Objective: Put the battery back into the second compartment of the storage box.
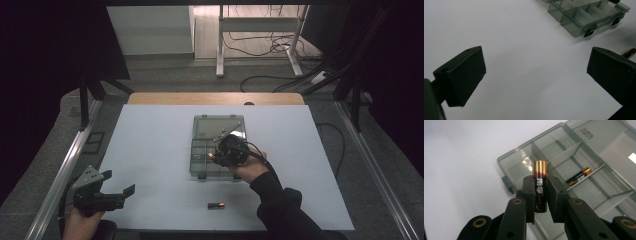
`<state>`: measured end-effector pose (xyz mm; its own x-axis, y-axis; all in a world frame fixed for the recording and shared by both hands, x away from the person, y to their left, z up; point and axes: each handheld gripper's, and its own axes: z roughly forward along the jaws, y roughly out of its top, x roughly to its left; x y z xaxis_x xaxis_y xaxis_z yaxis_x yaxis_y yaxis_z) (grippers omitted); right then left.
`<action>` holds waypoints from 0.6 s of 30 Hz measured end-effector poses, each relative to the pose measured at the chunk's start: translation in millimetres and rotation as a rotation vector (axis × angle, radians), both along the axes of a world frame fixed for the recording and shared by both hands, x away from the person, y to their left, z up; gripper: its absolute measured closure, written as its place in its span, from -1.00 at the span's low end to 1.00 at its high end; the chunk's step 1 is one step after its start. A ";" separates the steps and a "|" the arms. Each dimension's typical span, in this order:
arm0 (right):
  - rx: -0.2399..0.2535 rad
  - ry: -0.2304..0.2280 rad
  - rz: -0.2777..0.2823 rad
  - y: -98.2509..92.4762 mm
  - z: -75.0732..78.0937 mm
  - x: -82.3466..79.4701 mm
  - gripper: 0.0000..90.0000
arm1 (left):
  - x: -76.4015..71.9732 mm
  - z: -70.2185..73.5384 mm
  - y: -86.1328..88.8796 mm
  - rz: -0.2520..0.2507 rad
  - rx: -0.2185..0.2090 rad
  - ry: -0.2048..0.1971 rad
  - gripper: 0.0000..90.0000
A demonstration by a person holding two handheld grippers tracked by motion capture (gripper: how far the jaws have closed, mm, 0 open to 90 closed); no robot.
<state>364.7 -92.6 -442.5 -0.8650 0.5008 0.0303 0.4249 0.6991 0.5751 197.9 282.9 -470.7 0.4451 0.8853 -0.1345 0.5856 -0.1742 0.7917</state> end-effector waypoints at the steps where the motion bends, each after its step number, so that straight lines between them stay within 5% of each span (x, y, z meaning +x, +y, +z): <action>1: 0.001 -0.002 -0.004 0.2 0.1 2.3 0.70 | 0.0 0.0 0.0 0.000 0.000 0.000 -0.94; 18: 0.001 -0.005 -0.095 13.5 -9.4 38.7 0.70 | 0.0 -0.1 0.3 -0.002 -0.003 -0.001 -0.94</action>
<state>403.4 -79.1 -451.8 -0.8135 0.5809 0.0270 0.4868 0.6548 0.5781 197.9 283.2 -470.7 0.4470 0.8840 -0.1368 0.5846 -0.1729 0.7927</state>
